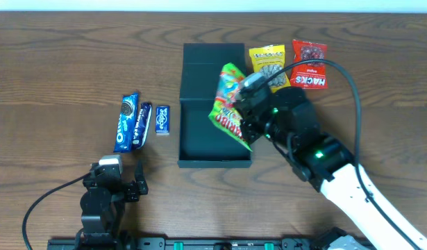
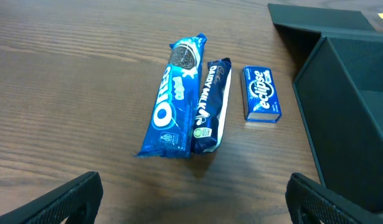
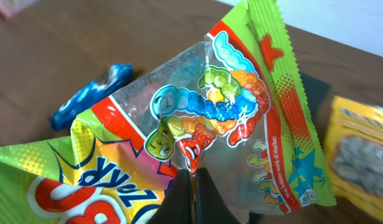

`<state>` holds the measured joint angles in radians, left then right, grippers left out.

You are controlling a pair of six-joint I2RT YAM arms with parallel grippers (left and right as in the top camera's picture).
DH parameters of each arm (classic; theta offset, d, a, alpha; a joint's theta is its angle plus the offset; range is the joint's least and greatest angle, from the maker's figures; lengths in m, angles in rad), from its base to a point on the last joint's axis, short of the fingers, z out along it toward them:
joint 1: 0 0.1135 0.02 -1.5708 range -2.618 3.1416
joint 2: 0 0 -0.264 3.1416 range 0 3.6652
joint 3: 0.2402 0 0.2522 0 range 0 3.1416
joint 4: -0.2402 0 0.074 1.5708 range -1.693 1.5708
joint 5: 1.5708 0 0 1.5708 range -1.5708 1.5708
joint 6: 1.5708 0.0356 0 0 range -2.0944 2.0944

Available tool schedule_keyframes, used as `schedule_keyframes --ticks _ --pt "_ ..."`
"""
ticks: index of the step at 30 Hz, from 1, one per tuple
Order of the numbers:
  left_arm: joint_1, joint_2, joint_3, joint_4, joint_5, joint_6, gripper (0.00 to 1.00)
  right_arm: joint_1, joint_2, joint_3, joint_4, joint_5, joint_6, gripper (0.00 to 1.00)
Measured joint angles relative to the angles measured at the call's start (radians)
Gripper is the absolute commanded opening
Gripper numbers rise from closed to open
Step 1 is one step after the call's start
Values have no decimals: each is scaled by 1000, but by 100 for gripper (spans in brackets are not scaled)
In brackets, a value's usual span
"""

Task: Pack container
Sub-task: 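Carry the Haribo bag left and lower it into the black box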

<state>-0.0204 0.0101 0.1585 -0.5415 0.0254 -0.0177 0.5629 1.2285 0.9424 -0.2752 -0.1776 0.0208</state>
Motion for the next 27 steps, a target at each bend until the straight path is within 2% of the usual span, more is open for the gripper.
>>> schedule_keyframes --ticks 9,21,22,23,24,26,27 --pt "0 0 0 0 0 0 95 126 131 0 29 3 -134 1" --pt "0 0 0 0 0 0 95 161 272 0 88 154 -160 1" --pt "0 0 0 0 0 0 95 161 277 0 89 156 -160 8" --pt "0 0 0 0 0 0 95 161 281 0 90 157 -159 44" --pt "0 0 0 0 0 0 95 161 284 0 93 159 -158 68" --pt "0 0 0 0 0 0 95 161 285 2 113 161 -163 93" --pt "0 0 0 0 0 0 95 161 284 5 124 161 -160 99"
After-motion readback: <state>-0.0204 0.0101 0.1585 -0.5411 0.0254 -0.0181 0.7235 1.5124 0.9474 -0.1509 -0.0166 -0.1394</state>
